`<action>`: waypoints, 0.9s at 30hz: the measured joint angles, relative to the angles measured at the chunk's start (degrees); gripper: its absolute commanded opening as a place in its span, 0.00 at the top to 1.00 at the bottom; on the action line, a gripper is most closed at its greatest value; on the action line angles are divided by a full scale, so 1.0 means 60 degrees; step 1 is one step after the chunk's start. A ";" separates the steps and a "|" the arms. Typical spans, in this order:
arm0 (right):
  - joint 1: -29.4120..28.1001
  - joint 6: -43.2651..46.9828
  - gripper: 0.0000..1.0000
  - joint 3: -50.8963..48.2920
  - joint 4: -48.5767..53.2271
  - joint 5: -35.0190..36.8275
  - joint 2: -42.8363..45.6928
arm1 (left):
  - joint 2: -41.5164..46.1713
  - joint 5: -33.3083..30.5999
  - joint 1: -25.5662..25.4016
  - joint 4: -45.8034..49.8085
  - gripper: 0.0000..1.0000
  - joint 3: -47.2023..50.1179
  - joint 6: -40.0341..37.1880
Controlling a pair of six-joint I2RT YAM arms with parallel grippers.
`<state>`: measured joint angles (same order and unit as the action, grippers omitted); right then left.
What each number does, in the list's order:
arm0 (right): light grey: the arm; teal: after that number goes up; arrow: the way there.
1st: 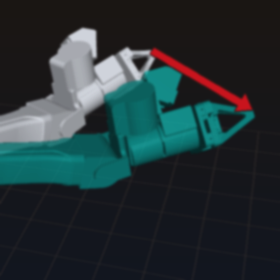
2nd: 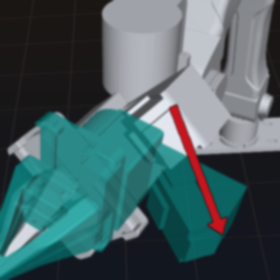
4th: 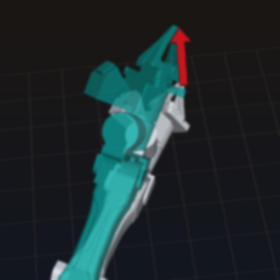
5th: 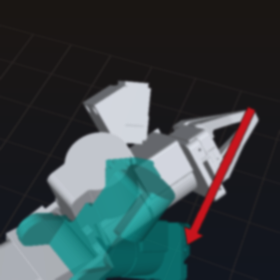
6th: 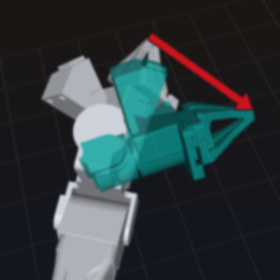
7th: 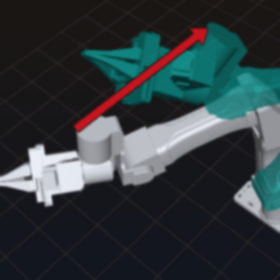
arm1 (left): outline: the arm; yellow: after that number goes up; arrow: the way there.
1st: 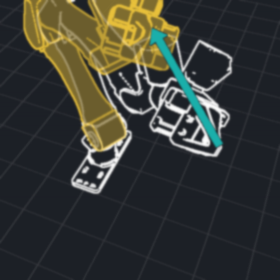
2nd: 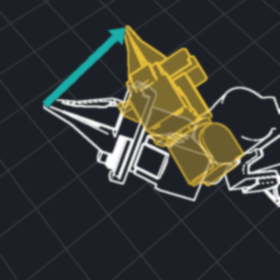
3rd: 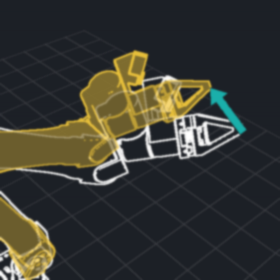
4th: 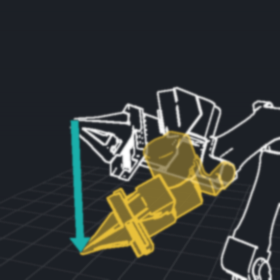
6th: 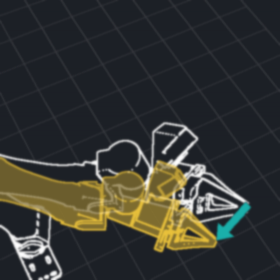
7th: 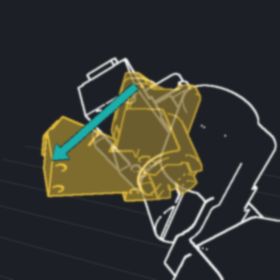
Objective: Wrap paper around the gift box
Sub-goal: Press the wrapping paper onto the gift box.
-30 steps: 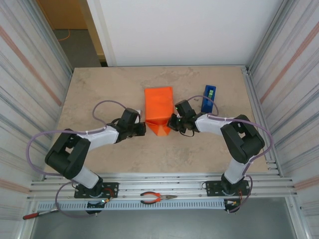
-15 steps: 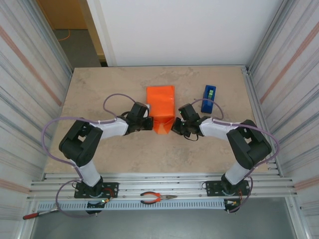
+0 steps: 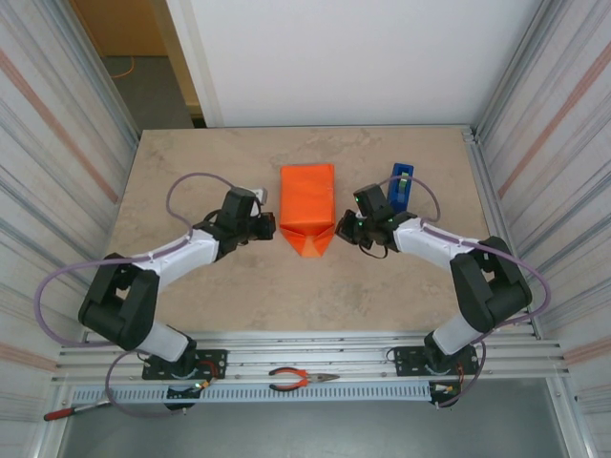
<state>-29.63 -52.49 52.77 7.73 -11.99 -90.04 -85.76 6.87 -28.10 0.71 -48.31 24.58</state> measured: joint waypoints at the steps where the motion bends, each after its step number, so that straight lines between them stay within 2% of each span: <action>1: 0.0000 0.0047 1.00 0.0288 0.0018 -0.0033 -0.0047 | -0.0138 0.0073 0.0004 0.0018 0.94 -0.0197 -0.0058; 8: -0.0036 0.0113 1.00 0.1628 -0.0175 -0.0240 -0.0718 | -0.1166 0.0539 -0.0022 -0.0029 0.94 -0.1311 -0.0299; 17: -0.0055 0.0029 1.00 0.1315 -0.0688 -0.0288 -0.1515 | -0.1716 0.0678 -0.0197 -0.0022 0.94 -0.1388 -0.0415; 27: 0.0109 0.0007 1.00 0.1253 -0.0812 -0.0543 -0.1392 | -0.1745 0.0678 -0.0342 -0.0062 0.94 -0.1413 -0.0470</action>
<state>-28.97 -52.45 60.29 2.85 -15.25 -98.39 -96.23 10.94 -30.15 0.34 -56.80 21.76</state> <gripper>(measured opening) 0.061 0.068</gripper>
